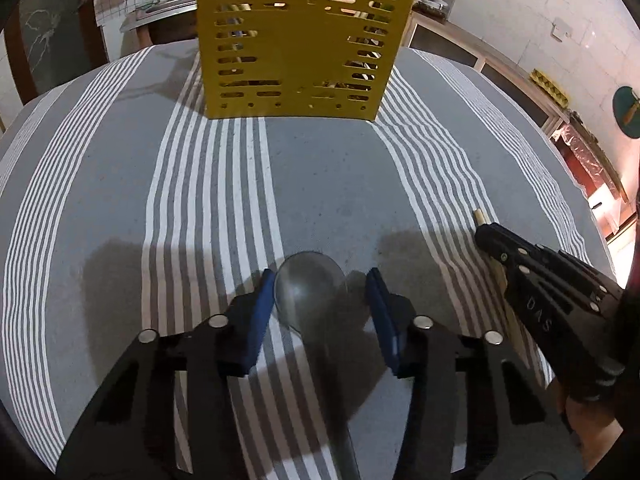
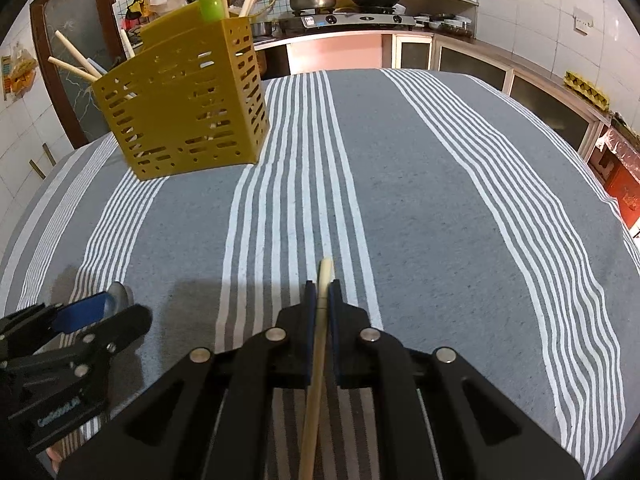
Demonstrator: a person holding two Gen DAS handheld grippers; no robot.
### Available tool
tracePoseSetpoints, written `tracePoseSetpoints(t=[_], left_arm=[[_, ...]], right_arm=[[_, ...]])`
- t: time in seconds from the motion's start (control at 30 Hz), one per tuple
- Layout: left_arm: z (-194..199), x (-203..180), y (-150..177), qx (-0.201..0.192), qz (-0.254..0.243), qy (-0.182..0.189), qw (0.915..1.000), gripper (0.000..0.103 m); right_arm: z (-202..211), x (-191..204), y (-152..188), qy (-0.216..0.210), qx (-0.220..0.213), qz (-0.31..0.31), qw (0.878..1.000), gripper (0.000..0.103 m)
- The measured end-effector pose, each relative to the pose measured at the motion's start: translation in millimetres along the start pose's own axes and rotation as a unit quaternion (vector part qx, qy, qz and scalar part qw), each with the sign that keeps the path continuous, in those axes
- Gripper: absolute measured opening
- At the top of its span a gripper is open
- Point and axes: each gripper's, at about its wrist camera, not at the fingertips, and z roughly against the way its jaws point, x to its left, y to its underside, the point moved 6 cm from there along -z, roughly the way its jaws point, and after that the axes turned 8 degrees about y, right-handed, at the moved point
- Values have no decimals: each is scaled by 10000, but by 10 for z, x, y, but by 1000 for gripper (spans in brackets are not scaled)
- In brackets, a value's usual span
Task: Organize utensils
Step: 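Close the left gripper on the handle of the metal spoon, then carry the chopstick and spoon upright and lower both into the yellow holder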
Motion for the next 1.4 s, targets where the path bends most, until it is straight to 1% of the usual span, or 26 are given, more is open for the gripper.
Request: tracePoseSetpoints(t=[0.03,0.27,0.43,0.73,0.93,1.03,1.2,1.4], left_arm=[[-4,-3,-3,-10,-18,-9,10000,35],[31,-5,14,-112,-38,67,9999,35],[123,37,21,-232,-10,57,9997,35],[571,178,-97,-960,-151,-44,9953,35],[929,253,-198,-1505,-265,-110,9882,35],[1121,271,-246,-1826,-354,-139,9825,35],[1316,328,-282,-2114,-453,-167,9762,35],[1463,411,-305,-2356,-483,-202,9704,35]], right_arm=[[3,5,2,1,-7,2,10000,7],[48,43,4,-35,-64,-7,10000,7],[190,69,-36,-104,-256,-20,9996,6],[568,73,-209,-205,-800,-142,9965,6],[818,110,-317,-329,-1213,-224,9918,6],[960,130,-380,-365,-1472,-255,9881,6],[1187,166,-481,-397,-1858,-259,9814,6],[1391,145,-611,-416,-2316,-370,9712,6]])
